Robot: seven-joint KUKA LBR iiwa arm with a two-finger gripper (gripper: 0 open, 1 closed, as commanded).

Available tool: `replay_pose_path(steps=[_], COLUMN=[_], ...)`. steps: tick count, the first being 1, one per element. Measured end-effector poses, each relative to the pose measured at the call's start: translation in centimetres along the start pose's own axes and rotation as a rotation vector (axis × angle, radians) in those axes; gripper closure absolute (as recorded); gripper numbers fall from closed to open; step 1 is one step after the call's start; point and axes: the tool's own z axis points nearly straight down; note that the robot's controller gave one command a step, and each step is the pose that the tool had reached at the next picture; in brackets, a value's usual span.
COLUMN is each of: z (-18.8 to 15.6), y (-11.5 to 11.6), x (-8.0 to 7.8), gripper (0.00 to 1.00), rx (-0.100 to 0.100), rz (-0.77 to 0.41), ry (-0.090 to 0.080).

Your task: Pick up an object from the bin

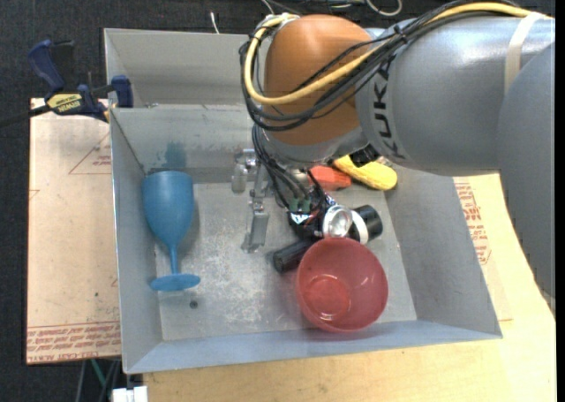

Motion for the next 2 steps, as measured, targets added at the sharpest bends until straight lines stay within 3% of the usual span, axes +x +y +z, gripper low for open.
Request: replay_pose_path(steps=[1,2], z=[-0.4,11.0], y=[-0.1,6.1], x=[-0.2,2.0], gripper=[0.0,0.0], rx=[-0.001,0.0], rz=[0.004,-0.179], ry=[-0.007,-0.008])
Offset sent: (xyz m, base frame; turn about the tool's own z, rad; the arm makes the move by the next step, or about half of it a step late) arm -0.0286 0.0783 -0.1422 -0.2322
